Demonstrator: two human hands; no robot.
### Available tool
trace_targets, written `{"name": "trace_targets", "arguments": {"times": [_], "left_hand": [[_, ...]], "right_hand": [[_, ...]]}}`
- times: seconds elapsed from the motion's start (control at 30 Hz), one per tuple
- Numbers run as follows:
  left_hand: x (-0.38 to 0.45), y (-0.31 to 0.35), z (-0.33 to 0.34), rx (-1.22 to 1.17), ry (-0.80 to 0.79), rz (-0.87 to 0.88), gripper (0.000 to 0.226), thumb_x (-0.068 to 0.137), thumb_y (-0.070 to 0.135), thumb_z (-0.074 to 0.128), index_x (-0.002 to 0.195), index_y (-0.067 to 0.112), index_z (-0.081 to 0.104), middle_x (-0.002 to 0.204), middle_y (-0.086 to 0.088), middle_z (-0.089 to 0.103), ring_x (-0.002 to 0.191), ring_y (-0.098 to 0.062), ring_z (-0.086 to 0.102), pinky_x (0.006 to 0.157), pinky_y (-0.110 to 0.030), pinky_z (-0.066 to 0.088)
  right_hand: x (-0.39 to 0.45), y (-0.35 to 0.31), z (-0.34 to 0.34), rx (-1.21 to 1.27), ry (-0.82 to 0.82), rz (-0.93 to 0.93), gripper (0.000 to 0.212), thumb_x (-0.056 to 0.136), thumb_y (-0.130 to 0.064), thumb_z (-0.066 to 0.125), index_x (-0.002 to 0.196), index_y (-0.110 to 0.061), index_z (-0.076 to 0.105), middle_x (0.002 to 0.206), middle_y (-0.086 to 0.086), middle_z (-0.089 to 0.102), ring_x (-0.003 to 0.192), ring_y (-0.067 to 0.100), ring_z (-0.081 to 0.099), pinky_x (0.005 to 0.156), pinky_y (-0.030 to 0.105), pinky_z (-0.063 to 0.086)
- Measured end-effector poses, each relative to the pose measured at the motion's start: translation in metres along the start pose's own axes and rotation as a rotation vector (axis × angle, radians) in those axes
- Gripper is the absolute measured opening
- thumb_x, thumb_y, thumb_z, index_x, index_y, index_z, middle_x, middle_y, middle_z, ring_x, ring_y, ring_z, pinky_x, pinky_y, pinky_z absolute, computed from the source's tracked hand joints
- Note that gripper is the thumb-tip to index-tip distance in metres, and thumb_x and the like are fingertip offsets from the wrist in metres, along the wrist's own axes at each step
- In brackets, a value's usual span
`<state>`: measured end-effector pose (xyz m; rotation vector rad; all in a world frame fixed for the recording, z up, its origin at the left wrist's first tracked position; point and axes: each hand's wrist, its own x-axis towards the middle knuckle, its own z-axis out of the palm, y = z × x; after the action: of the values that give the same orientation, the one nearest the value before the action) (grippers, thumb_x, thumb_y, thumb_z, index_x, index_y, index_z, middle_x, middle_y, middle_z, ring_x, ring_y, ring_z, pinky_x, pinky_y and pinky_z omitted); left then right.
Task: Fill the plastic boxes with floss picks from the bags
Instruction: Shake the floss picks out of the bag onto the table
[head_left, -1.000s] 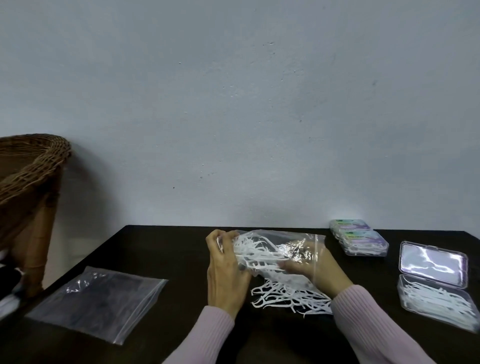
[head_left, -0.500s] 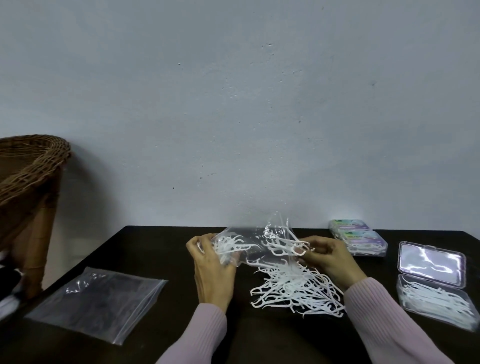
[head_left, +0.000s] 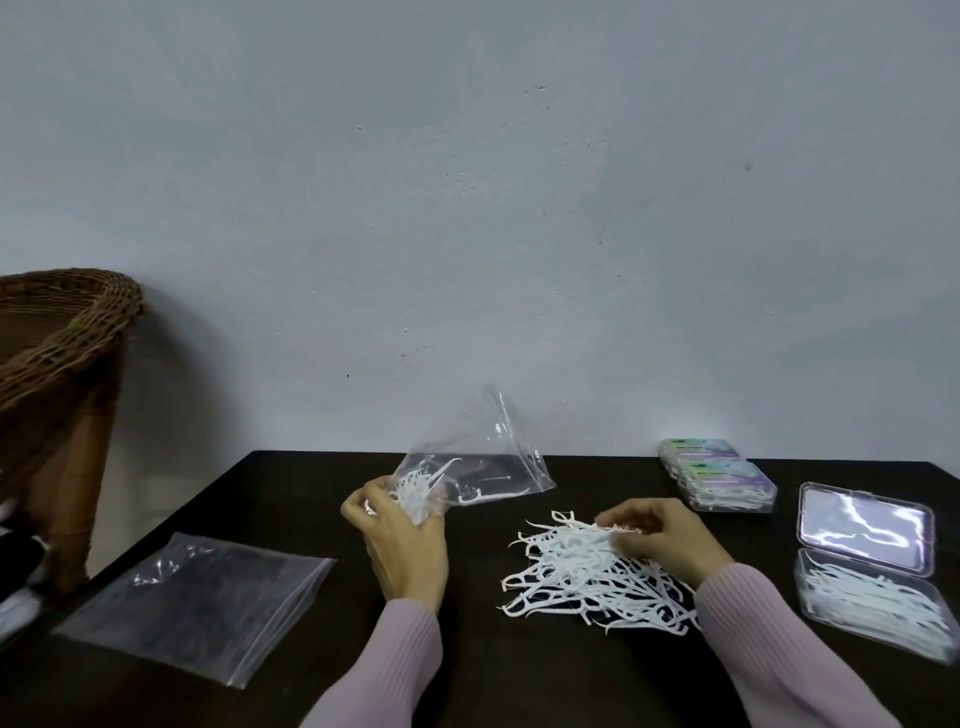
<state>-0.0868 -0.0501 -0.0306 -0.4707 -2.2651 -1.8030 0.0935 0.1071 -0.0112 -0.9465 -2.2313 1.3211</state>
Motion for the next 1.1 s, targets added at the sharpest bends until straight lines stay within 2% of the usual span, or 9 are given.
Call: {"name": "trace_targets", "arguments": {"times": [0.17,0.3,0.4,0.47,0.6,0.73,0.83,0.93,1.1], "left_hand": [[-0.007,0.003,0.001,0.025,-0.058,0.097,0.06,0.075,0.038,0.076,0.116,0.012,0.042,0.125,-0.003,0.026,0.09,-0.014,0.043,0.076,-0.025,0.037],[-0.011,0.006,0.001,0.113,-0.088,0.25,0.067,0.071,0.043,0.077,0.117,0.011,0.041,0.124,-0.001,0.024,0.091,-0.013,0.045,0.077,-0.024,0.042],[-0.014,0.006,0.003,0.165,-0.117,0.352,0.074,0.069,0.047,0.077,0.122,0.012,0.041,0.128,0.003,0.021,0.097,-0.011,0.045,0.082,-0.025,0.046],[-0.016,0.006,0.003,0.169,-0.14,0.405,0.075,0.068,0.049,0.077,0.123,0.013,0.041,0.128,0.006,0.019,0.099,-0.01,0.044,0.084,-0.024,0.047],[-0.017,0.004,0.006,0.147,-0.209,0.5,0.072,0.067,0.041,0.081,0.122,0.016,0.043,0.128,0.008,0.018,0.1,-0.01,0.046,0.087,-0.021,0.046],[-0.016,-0.003,0.011,0.19,-0.302,0.614,0.077,0.069,-0.006,0.074,0.125,0.028,0.035,0.136,0.005,0.015,0.106,-0.013,0.054,0.084,-0.003,0.037],[-0.016,-0.003,0.01,0.184,-0.304,0.632,0.095,0.064,-0.028,0.058,0.127,0.037,0.028,0.139,0.006,0.014,0.11,-0.012,0.051,0.091,-0.016,0.046],[-0.015,0.0,0.008,0.172,-0.249,0.667,0.095,0.063,-0.031,0.053,0.127,0.036,0.033,0.136,0.004,0.021,0.097,-0.012,0.055,0.081,-0.025,0.056],[-0.014,-0.001,0.007,0.161,-0.264,0.667,0.087,0.063,-0.028,0.062,0.125,0.03,0.041,0.132,-0.001,0.031,0.082,-0.01,0.056,0.072,-0.022,0.057]], "right_hand": [[-0.002,-0.005,0.005,-0.083,0.074,-0.12,0.023,0.082,-0.006,0.066,0.091,-0.028,0.066,0.097,-0.01,0.065,0.091,0.0,0.058,0.066,0.009,0.041],[-0.007,-0.014,0.004,-0.013,0.273,-0.261,0.017,0.083,-0.008,0.065,0.084,-0.024,0.068,0.091,-0.014,0.065,0.086,-0.009,0.053,0.064,0.006,0.037],[-0.013,-0.024,0.002,0.18,0.357,-0.354,0.013,0.081,-0.002,0.064,0.079,-0.014,0.067,0.083,-0.006,0.067,0.081,0.002,0.059,0.063,0.006,0.043],[-0.016,-0.029,0.002,0.236,0.325,-0.387,0.013,0.08,0.0,0.064,0.078,-0.013,0.066,0.083,-0.002,0.068,0.081,0.007,0.062,0.065,0.01,0.047],[-0.017,-0.032,0.012,0.222,0.147,-0.402,0.022,0.076,-0.005,0.069,0.08,-0.026,0.065,0.086,-0.011,0.068,0.078,-0.005,0.063,0.063,0.007,0.048],[-0.016,-0.03,0.015,0.184,0.075,-0.424,0.031,0.068,-0.014,0.076,0.093,-0.027,0.064,0.097,-0.009,0.068,0.086,-0.005,0.064,0.069,0.01,0.05],[-0.014,-0.026,0.008,0.171,0.054,-0.429,0.049,0.058,-0.025,0.078,0.103,-0.031,0.06,0.101,-0.008,0.068,0.095,0.0,0.064,0.081,0.017,0.051],[-0.016,-0.026,0.006,-0.055,-0.05,-0.387,0.058,0.066,-0.018,0.079,0.107,-0.042,0.046,0.097,-0.015,0.064,0.092,-0.006,0.058,0.077,0.005,0.042],[-0.01,-0.014,0.013,-0.295,-0.073,-0.266,0.08,0.07,-0.03,0.078,0.133,-0.039,0.03,0.113,-0.009,0.049,0.114,0.013,0.045,0.104,0.03,0.038]]}}
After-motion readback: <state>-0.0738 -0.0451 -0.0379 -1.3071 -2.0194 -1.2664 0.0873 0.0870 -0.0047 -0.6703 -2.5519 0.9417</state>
